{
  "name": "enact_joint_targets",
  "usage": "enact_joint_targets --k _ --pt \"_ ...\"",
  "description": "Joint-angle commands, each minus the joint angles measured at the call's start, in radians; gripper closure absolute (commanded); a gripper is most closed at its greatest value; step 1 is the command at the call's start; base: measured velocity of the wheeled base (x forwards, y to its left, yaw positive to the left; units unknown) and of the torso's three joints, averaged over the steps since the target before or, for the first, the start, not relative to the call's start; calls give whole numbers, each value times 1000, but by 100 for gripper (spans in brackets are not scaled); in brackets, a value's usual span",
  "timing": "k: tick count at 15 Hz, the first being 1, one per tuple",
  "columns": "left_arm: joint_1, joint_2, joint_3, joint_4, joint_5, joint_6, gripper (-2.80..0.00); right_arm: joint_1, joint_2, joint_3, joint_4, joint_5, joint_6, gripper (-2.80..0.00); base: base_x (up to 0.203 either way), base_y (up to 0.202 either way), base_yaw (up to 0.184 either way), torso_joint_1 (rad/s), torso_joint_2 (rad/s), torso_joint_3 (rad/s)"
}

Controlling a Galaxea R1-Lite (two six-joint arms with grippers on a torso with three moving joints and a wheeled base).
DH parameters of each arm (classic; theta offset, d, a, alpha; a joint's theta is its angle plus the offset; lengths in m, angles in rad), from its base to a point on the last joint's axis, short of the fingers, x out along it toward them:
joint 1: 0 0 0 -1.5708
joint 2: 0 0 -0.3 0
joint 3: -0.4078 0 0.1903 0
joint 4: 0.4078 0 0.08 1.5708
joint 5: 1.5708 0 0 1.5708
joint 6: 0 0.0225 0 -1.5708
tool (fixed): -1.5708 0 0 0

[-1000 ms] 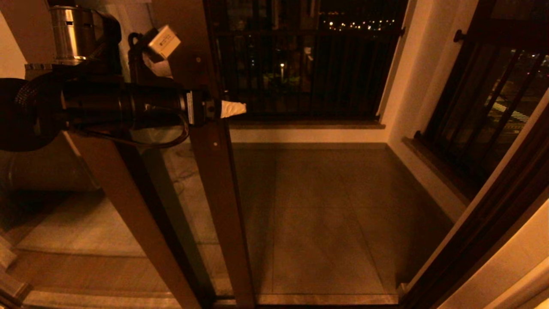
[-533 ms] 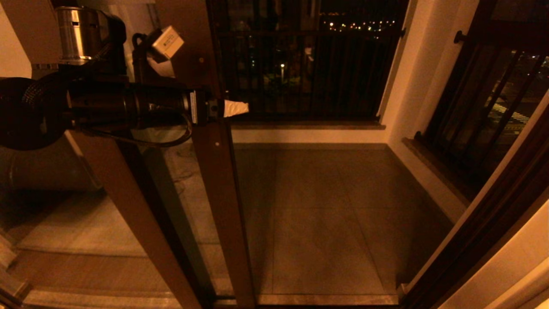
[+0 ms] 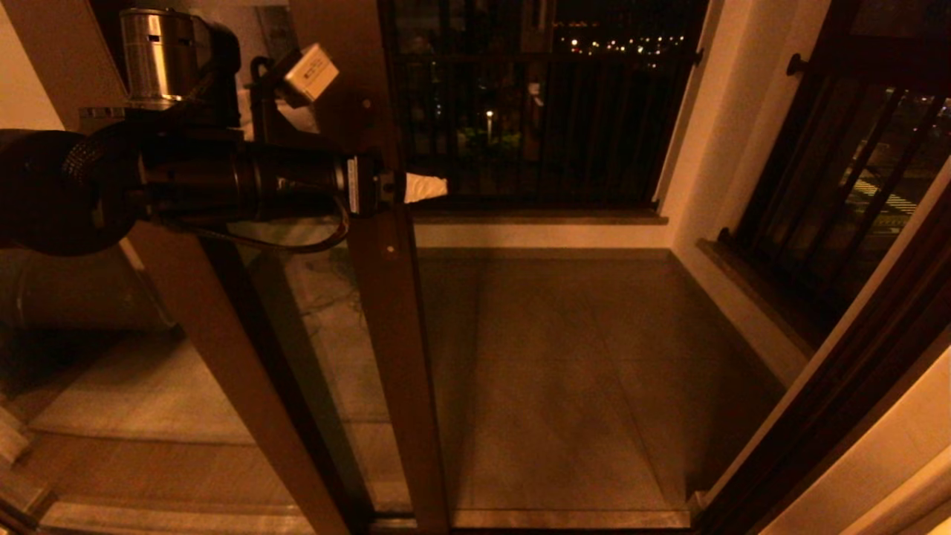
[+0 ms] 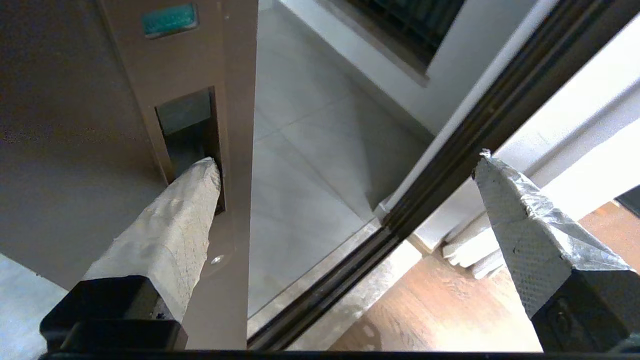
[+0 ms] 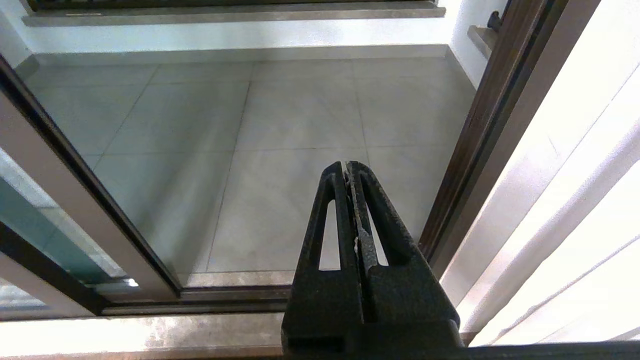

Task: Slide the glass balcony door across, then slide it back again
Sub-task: Close the slid door

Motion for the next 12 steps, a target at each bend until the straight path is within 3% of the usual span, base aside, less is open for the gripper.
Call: enact_joint_targets --k 1,6,9,12 --pt "-6 7 -1 -3 -2 0 -280 0 1 0 2 0 0 0 0 0 0 0 0 0" --pt "-46 38 -21 -3 22 -2 -280 0 1 0 1 0 0 0 0 0 0 0 0 0" --pt "-88 77 -69 -7 83 -3 -280 0 1 1 1 0 0 0 0 0 0 0 0 0" --pt "-110 102 -79 -50 96 -6 -280 0 1 0 1 0 0 0 0 0 0 0 0 0"
